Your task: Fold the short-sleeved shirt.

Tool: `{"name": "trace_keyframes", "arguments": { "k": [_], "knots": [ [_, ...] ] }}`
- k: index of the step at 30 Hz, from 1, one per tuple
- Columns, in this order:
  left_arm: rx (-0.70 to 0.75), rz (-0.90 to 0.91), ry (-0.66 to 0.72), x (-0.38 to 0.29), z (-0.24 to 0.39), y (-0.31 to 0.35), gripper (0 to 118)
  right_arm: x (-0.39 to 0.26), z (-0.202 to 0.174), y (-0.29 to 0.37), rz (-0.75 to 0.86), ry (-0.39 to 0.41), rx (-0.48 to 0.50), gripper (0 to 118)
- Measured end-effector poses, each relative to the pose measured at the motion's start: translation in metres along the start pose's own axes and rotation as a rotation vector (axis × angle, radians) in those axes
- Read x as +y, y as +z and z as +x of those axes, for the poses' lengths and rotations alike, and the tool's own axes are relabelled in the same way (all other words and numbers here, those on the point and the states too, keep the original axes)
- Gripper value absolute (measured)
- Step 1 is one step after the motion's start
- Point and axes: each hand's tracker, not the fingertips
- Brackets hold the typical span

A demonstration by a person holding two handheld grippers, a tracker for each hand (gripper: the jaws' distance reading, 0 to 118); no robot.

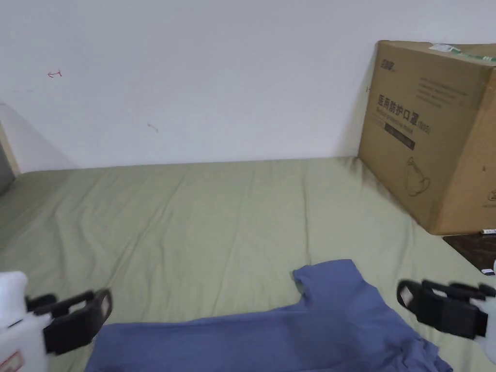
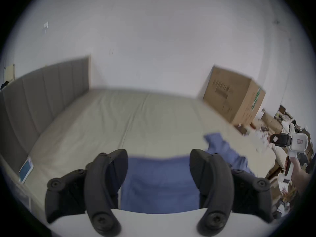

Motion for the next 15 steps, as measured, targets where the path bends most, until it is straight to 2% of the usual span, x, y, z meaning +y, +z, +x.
{"name": "trace_keyframes", "arguments": {
  "k": [1,2,4,5,6,10,13,15],
  "knots": [
    [0.001,0.042,-0.001,0.003,0.01,-0.003,59,0.003,-0.014,-0.003,0.08,0.046,0.017,65],
    [-0.008,0.086,-0.003,0.006,0.019,-0.006,53,0.005,-0.03,-0.007,0.154,0.087,0.004,57],
    [0.009,0.12,-0.023,0.009,0.034,-0.019,12,0.008,-0.053,-0.018,0.243,0.121,-0.047,7],
    [0.032,0.136,-0.044,0.008,0.038,-0.023,0,0.008,-0.054,-0.025,0.26,0.095,-0.047,3],
    [0.016,0.138,-0.044,0.008,0.044,-0.026,0,0.009,-0.053,-0.032,0.271,0.065,-0.023,1],
    [0.002,0.104,-0.017,0.016,0.046,-0.038,0,0.012,-0.054,-0.047,0.269,0.031,-0.049,0],
    [0.009,-0.114,0.021,0.042,0.013,-0.075,0,0.013,-0.046,-0.054,0.225,0.025,-0.019,0],
    [0.037,-0.406,0.099,0.051,-0.026,-0.124,0,0.011,-0.039,-0.059,0.189,0.045,-0.035,0]
  ]
}}
